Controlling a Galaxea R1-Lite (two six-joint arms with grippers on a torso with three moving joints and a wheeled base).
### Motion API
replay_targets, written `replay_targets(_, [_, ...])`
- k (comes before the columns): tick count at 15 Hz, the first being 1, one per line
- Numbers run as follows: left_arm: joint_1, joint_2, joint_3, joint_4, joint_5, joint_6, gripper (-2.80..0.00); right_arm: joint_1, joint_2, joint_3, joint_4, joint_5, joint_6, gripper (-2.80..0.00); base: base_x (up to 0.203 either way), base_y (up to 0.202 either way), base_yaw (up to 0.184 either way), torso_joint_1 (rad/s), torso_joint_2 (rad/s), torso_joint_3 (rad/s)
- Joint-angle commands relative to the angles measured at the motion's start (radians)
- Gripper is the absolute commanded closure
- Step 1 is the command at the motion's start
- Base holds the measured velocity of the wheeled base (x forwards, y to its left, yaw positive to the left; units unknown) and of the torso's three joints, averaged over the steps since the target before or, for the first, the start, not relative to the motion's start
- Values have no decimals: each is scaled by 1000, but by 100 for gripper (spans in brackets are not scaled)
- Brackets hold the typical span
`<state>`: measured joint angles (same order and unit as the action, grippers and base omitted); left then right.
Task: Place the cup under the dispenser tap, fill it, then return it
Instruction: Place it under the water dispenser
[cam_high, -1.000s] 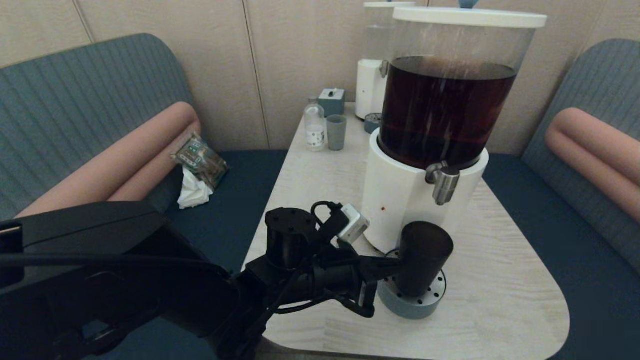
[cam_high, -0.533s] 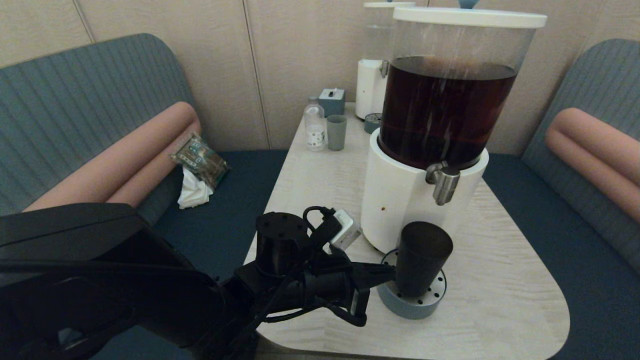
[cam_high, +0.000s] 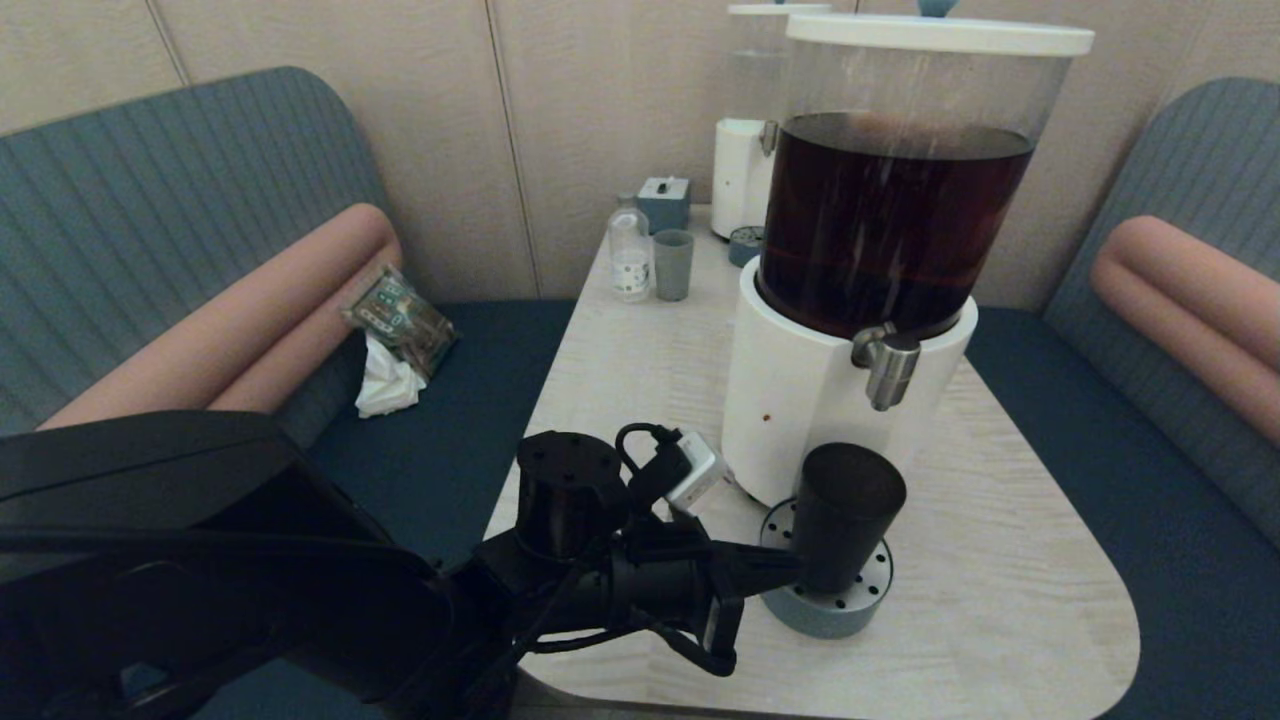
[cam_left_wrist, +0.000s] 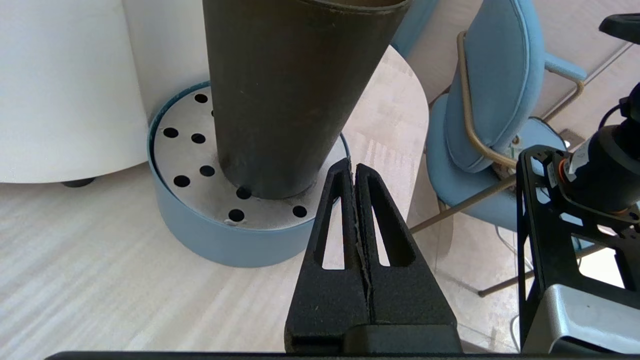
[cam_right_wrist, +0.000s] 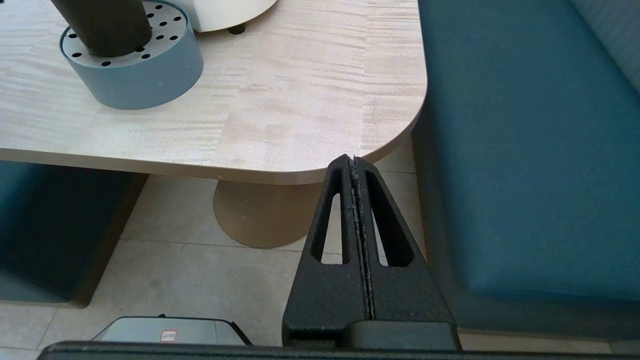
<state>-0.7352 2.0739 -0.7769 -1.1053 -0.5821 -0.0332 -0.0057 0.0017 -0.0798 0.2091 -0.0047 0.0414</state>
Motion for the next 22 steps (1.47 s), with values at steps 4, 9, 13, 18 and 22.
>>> replay_targets(4, [-3, 26, -33, -7, 2, -4, 0, 0, 1, 0, 1, 0, 2, 0, 0, 0, 0, 0, 0, 0])
replay_targets(9, [-3, 32, -46, -7, 7, -6, 0, 0, 1, 0, 1, 0, 0, 0, 0, 0, 0, 0, 0, 0])
replay_targets(13, [-3, 34, -65, -4, 11, -8, 0, 0, 1, 0, 1, 0, 0, 0, 0, 0, 0, 0, 0, 0])
replay_targets(18, [-3, 46, -85, -2, 24, -10, 0, 0, 1, 0, 1, 0, 0, 0, 0, 0, 0, 0, 0, 0])
replay_targets(22, [-4, 61, -100, -2, 41, -7, 0, 0, 1, 0, 1, 0, 1, 0, 0, 0, 0, 0, 0, 0])
